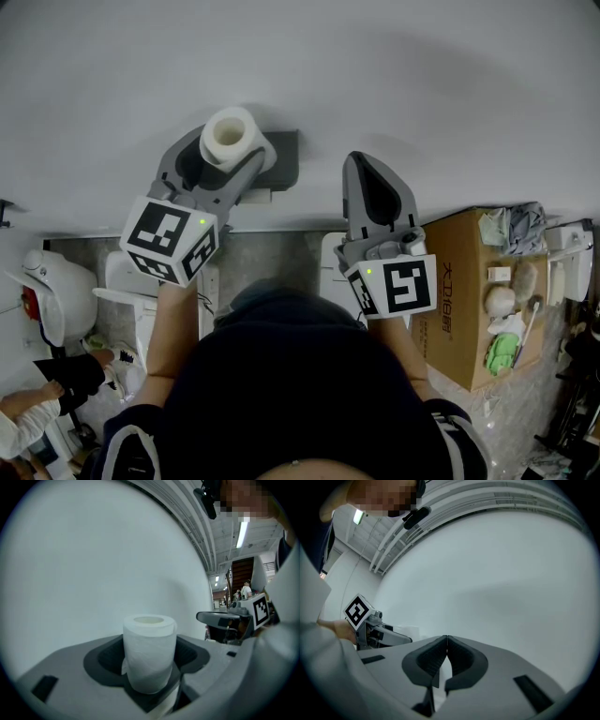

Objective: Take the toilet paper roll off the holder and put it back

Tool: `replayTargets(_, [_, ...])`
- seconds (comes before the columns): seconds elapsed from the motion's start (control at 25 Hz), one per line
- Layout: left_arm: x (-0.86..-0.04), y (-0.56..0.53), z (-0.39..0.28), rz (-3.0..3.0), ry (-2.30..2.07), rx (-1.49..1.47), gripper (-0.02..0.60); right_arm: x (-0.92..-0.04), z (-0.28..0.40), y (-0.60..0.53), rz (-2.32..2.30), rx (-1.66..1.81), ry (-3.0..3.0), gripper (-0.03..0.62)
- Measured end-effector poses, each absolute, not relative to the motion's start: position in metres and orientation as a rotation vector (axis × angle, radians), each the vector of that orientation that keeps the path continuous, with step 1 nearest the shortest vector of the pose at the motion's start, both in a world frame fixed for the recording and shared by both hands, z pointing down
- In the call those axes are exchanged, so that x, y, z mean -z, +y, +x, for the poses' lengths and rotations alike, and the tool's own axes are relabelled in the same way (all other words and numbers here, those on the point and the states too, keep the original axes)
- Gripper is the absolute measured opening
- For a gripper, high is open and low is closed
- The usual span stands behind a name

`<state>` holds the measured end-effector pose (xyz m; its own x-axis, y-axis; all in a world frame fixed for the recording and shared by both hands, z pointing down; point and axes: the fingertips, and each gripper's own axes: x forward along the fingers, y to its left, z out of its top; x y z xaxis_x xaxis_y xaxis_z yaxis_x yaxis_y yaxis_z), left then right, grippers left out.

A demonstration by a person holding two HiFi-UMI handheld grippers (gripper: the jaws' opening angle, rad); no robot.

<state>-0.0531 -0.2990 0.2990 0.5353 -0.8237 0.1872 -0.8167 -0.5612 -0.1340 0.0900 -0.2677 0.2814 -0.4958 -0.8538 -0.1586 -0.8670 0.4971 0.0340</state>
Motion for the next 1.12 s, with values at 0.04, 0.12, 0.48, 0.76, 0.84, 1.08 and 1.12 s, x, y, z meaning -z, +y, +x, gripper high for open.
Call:
replayTargets(0.04, [-0.2993, -0.2991, -0.0529, -2.726, 1.456, 0.357, 0.296, -0.2818, 0.0901, -0.2677, -1.51, -0.164, 2.614, 0.015])
replayTargets(0.12, [-0.2993, -0.2999, -0.0529, -2.728, 1.455, 0.358, 0.298, -0.2812, 0.0904, -0.2681, -1.512, -0.163, 2.612, 0.015])
replayTargets(0.48, [-0.3039, -0.3014, -0.0531, -2.73, 1.455, 0.367, 0.298, -0.2797, 0.0905, -0.2681, -1.51, -0.17, 2.593, 0.015])
replayTargets(0.76, [-0.3031, -0.3012, -0.0531, -2.727, 1.453, 0.369, 0.298, -0.2782, 0.0901, -0.2677, -1.51, -0.172, 2.591, 0.015])
replayTargets(0.84, [-0.3038, -0.3015, -0.053, -2.731, 1.453, 0.371, 0.298, -0.2788, 0.09, -0.2673, -1.51, -0.172, 2.592, 0.015])
replayTargets(1.08, [-0.3048, -0.3018, -0.053, -2.722, 1.459, 0.369, 0.298, -0.2797, 0.0896, -0.2656, -1.511, -0.172, 2.592, 0.015])
replayTargets(1.12, [-0.3047, -0.3018, -0.0533, -2.718, 1.461, 0.369, 0.298, -0.2794, 0.0893, -0.2653, -1.511, -0.173, 2.591, 0.015])
